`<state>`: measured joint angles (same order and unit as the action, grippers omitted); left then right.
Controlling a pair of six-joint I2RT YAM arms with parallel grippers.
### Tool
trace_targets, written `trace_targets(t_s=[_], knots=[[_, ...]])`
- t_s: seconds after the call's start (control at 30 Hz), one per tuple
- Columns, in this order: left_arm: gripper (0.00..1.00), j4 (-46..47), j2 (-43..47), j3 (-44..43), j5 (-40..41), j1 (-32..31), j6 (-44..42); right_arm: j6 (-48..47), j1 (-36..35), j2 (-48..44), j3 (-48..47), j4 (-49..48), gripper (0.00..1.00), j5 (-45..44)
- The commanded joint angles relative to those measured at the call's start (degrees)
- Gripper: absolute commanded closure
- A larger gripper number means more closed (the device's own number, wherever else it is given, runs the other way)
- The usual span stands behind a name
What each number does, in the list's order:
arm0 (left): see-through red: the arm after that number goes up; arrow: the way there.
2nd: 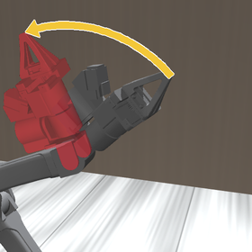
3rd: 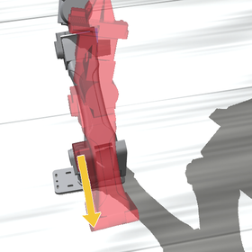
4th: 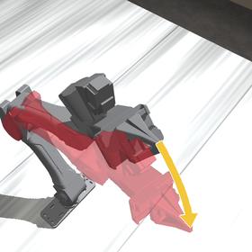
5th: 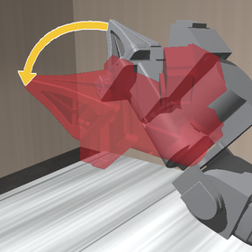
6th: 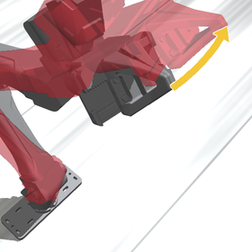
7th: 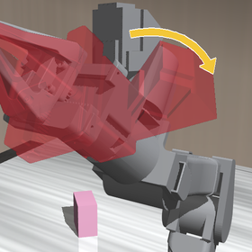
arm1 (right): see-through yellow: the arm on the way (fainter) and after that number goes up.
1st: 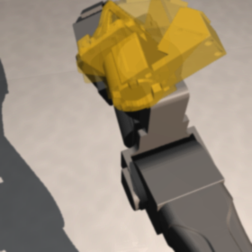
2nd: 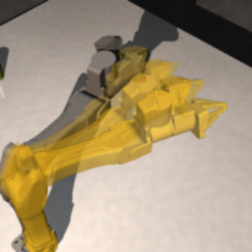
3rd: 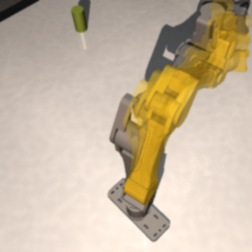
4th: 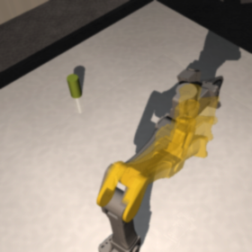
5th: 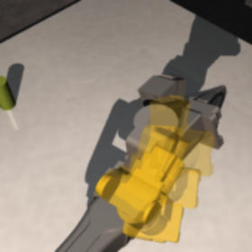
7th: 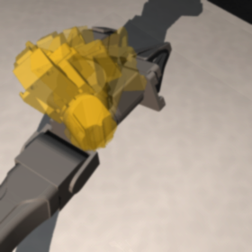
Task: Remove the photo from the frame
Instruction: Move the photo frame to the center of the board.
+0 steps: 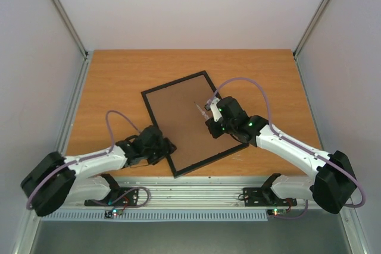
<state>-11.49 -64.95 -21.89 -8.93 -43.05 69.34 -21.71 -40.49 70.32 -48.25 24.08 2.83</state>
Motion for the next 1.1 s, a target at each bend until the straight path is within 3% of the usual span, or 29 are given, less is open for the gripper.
trace_targets(t_s=[0.0, 0.2, 0.3, 0.4, 0.53, 0.63, 0.73, 0.97, 1.07], knots=[[0.32, 16.97, -9.22, -4.11, 3.06, -6.12, 6.86, 0.85, 0.17, -1.68, -0.13, 0.98, 0.99, -2.40], [0.31, 30.68, -25.96, -14.39, -1.79, -11.27, 5.36, 1.53, 0.31, -1.95, -0.21, 2.13, 0.99, -8.00], [0.30, 32.22, -28.25, -15.41, -2.37, -11.89, 5.75, 2.03, 0.84, -2.49, 0.19, 2.26, 0.99, -9.60], [0.28, 22.47, -23.46, -16.13, 2.92, -11.88, 1.39, 2.37, 1.38, -2.88, 0.41, 2.23, 0.99, -9.67], [0.25, 0.30, -15.85, -23.03, 13.68, -11.61, -10.61, 2.63, 1.47, -2.75, 0.38, 2.25, 0.99, -9.73], [0.24, -8.24, -12.19, -26.51, 18.81, -9.15, -19.69, 2.69, 1.58, -2.76, 0.47, 2.20, 0.99, -10.02], [0.24, -11.67, -11.10, -29.10, 19.98, -3.63, -28.82, 2.66, 1.60, -2.79, 0.53, 2.07, 0.99, -10.21], [0.22, -14.50, -18.64, -41.00, 22.81, 5.38, -54.92, 2.42, 1.71, -2.08, 0.68, 1.64, 0.99, -9.92], [0.22, -14.21, -24.20, -45.98, 18.48, 10.55, -64.24, 2.25, 1.63, -1.68, 0.69, 1.44, 0.99, -9.59]])
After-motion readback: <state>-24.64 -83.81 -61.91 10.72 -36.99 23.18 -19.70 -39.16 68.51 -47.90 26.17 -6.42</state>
